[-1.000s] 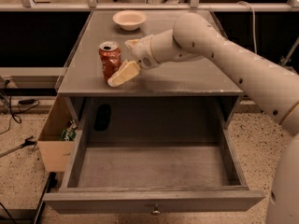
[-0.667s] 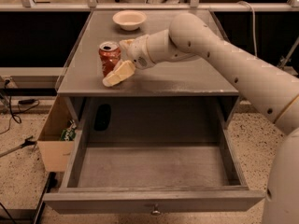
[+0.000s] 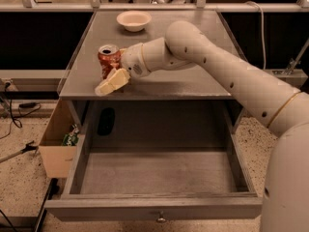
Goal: Place coke can into top drawer
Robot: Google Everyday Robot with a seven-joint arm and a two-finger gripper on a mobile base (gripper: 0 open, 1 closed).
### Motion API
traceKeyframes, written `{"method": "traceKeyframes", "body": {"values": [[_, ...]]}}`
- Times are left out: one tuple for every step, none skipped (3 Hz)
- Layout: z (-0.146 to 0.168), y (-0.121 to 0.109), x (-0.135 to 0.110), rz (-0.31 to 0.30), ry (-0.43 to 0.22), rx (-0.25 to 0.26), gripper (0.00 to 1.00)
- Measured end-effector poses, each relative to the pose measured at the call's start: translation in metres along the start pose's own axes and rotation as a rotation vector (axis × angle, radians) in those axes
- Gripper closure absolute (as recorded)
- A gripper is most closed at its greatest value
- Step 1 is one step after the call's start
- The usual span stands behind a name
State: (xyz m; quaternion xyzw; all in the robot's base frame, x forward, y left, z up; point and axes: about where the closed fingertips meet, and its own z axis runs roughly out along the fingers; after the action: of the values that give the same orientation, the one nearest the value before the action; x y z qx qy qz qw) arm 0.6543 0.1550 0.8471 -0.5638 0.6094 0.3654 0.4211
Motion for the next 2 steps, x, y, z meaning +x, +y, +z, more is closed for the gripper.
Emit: {"method": "traceKeyframes", "body": {"values": [[0.0001,0.0001,0.0000,0.000,0.000,0.000,0.18],[0.0001,0.0001,0.0000,0.000,0.000,0.000,0.43]]}}
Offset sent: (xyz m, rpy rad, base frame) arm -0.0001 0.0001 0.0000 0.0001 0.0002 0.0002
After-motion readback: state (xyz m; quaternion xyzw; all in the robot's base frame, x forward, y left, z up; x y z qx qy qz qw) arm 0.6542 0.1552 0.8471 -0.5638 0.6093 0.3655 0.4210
